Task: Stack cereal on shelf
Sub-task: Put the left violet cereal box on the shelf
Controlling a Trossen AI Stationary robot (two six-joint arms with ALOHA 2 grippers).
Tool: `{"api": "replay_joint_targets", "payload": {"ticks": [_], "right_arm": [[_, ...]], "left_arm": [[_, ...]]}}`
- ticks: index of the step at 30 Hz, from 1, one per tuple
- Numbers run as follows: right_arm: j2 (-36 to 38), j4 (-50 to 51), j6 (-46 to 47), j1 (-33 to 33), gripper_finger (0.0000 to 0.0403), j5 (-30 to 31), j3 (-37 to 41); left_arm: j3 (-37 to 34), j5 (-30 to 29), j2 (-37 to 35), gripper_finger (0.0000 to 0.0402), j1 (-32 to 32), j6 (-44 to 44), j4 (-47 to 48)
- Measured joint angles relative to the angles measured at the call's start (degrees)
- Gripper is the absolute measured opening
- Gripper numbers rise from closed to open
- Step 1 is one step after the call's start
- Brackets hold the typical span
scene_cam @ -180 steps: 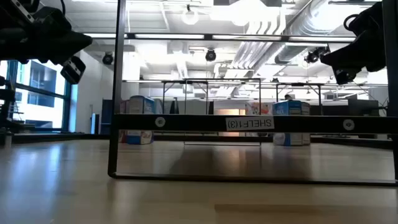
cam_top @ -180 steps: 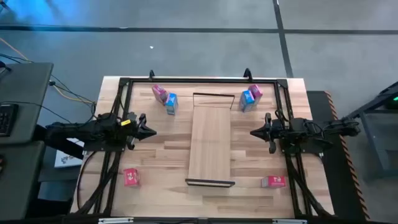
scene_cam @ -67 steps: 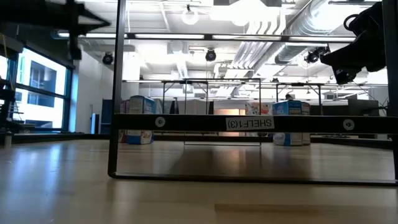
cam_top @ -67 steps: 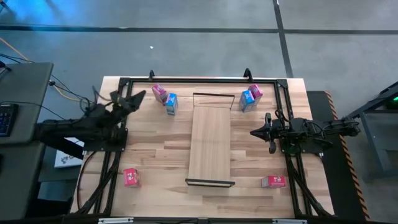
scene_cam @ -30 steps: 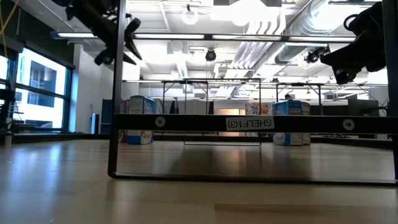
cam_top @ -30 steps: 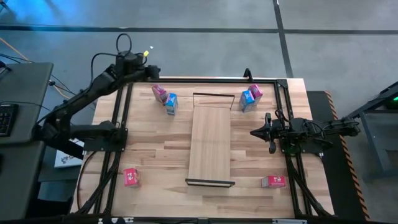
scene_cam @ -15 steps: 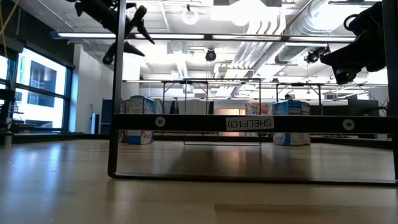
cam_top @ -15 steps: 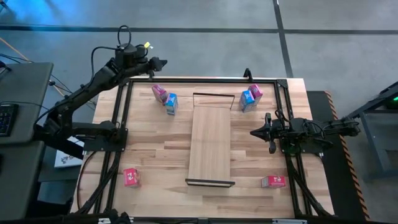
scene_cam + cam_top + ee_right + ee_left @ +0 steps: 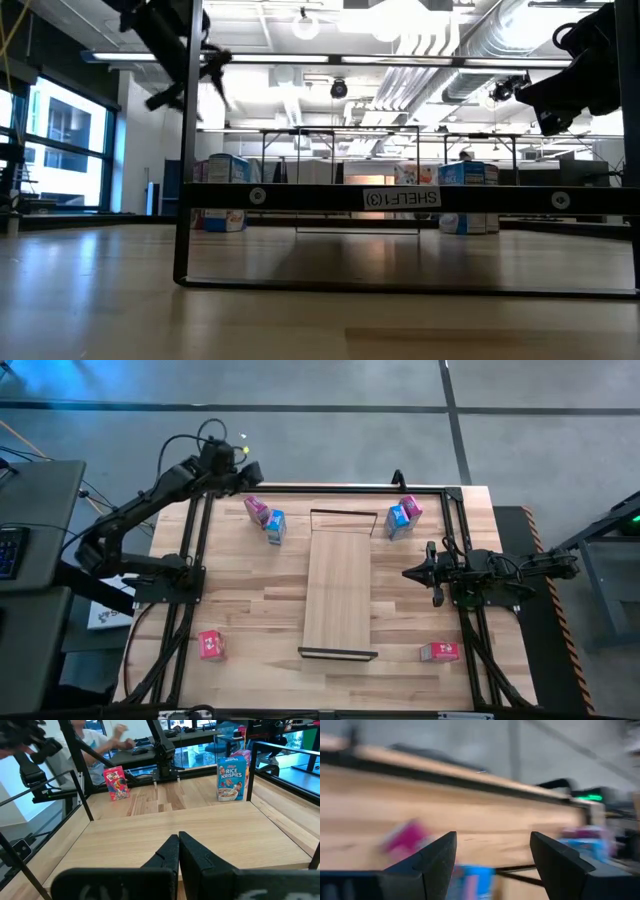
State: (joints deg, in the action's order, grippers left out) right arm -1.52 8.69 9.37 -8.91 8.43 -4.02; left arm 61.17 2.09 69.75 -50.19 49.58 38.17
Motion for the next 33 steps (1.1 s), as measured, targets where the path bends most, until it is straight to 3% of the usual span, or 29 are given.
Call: {"api": "replay_joint_targets", "payload": {"ticks": [6,18,27,33], "right_arm": [[0.02,0.00,0.00,-0.01,0.0000,0.00,-0.01],[0.00,0.00,0.00,-0.01,0.0000,0.00,0.01],[0.00,0.00,0.00,0.00,0.0000,0.00,0.00],[0.00,0.00,0.00,-0.01,0.0000,0.00,0.01]], "left_arm": [[-0.04,-10.01,0.86,0.0246,1.74,7.67,5.71],[-0.04,-16.18,0.88,0.0246,7.78,18.39,7.37],[-0.06,-20.41,6.33,0.0246,11.30,26.36,5.18],[-0.07,-21.80,8.44,0.0246,12.95,31.95,10.40]]}}
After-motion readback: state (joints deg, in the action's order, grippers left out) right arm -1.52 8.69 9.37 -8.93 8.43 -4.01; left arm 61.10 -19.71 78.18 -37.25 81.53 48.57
